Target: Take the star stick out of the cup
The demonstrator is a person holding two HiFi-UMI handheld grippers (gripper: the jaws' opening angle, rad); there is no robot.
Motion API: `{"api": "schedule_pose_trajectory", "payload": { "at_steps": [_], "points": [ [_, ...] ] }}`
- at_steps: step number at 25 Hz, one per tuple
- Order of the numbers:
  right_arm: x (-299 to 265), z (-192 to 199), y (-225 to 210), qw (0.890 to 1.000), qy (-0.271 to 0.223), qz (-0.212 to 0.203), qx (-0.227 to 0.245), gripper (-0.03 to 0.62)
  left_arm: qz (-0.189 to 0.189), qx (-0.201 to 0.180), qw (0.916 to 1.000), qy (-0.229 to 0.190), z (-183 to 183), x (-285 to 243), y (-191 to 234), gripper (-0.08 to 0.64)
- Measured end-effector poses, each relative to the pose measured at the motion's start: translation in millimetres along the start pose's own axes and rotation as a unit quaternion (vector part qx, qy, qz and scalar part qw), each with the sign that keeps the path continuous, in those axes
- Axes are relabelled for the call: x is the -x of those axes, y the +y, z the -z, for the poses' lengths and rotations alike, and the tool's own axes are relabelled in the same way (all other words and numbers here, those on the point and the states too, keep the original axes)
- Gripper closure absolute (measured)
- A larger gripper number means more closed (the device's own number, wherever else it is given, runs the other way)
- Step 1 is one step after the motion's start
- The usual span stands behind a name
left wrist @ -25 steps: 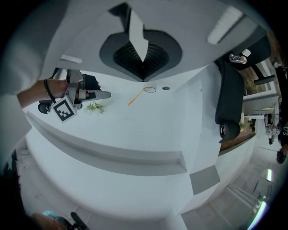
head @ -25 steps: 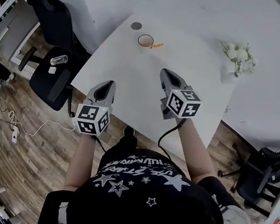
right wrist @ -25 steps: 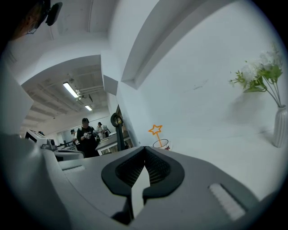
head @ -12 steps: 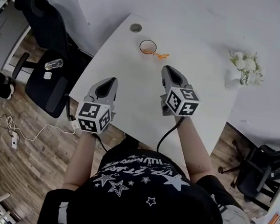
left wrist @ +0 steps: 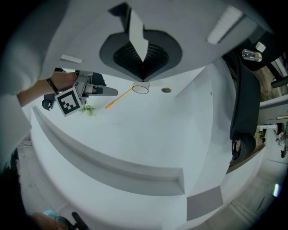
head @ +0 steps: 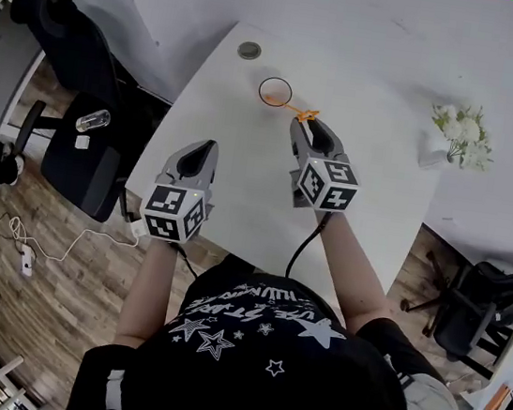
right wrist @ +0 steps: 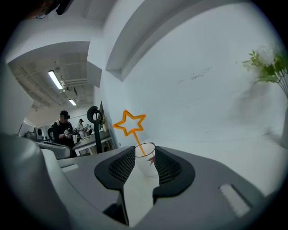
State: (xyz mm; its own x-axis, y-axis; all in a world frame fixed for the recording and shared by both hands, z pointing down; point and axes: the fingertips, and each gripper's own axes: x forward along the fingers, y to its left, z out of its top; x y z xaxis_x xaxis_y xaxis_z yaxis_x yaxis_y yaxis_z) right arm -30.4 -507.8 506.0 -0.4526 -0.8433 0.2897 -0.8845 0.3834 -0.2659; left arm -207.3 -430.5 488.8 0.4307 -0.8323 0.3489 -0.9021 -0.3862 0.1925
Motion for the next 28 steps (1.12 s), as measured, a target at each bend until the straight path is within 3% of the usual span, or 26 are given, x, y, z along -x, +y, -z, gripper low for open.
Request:
{"api": "schedule_pose_trajectory", "payload": {
  "at_steps": [10,28],
  "points": [
    [-23.6,2.0,5.5,1.000,-0.014,-0.001,0.009,0.442,0.005,0.004,0.9999,0.015,5.6,-14.3,12.2,0.557],
    [-31.1,-6.9,12.1,0.999,-0.038,0.003,0.020,0.558,0.011,0.009,0.9996,0.025,11.7,-15.6,14.4,0.557]
  ]
}}
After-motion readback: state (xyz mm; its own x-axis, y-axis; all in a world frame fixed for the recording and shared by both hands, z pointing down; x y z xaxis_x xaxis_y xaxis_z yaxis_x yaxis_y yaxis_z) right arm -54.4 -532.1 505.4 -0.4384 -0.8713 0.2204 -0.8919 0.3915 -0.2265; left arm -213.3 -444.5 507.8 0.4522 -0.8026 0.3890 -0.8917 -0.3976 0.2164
